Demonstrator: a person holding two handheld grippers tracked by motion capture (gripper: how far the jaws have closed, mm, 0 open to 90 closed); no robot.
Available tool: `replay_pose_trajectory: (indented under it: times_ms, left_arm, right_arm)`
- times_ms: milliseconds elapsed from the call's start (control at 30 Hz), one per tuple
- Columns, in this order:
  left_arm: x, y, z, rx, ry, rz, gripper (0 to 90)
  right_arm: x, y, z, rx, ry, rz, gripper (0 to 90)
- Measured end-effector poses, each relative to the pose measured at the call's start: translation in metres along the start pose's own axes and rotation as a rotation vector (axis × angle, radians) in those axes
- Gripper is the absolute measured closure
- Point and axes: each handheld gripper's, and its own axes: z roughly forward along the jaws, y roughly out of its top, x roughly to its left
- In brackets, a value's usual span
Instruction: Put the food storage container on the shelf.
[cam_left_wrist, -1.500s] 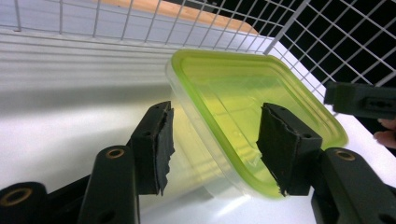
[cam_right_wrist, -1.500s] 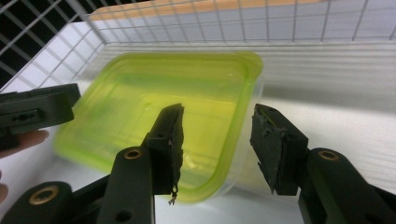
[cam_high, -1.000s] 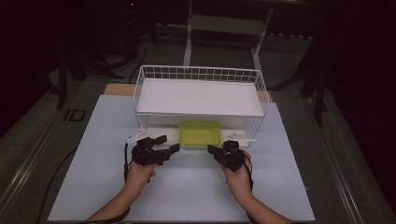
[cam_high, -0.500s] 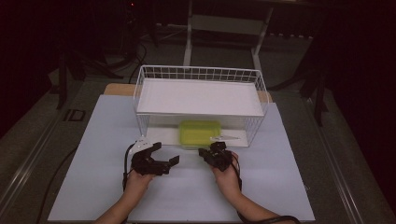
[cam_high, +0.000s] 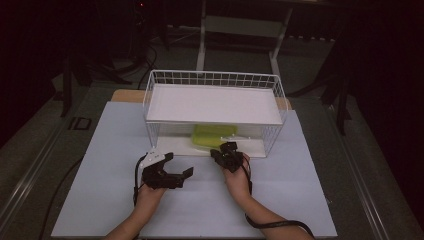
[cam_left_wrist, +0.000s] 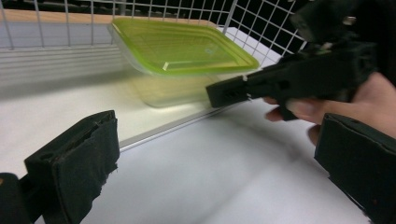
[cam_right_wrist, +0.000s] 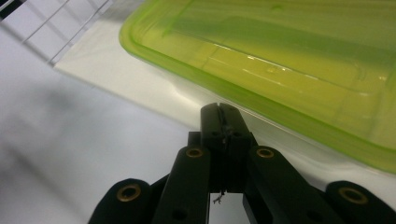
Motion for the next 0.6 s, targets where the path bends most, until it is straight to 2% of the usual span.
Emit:
replay_pose_trajectory:
  times_ms: [100, 233, 500, 600]
  left_arm:
    - [-0.002, 0.000, 0.001, 0.000, -0.005, 0.008, 0.5]
    - [-0.004, 0.000, 0.001, 0.002, -0.005, 0.026, 0.5]
    - [-0.004, -0.001, 0.002, 0.003, -0.011, 0.025, 0.5]
    - [-0.006, -0.002, 0.002, 0.001, -0.005, 0.056, 0.5]
  right_arm:
    - [-0.006, 0.004, 0.004, -0.007, -0.011, 0.027, 89.8]
    - [-0.011, 0.008, 0.008, -0.018, -0.020, 0.029, 89.9]
    - [-0.017, 0.012, 0.013, -0.026, -0.026, 0.039, 89.9]
    - [-0.019, 0.015, 0.014, -0.034, -0.035, 0.045, 89.8]
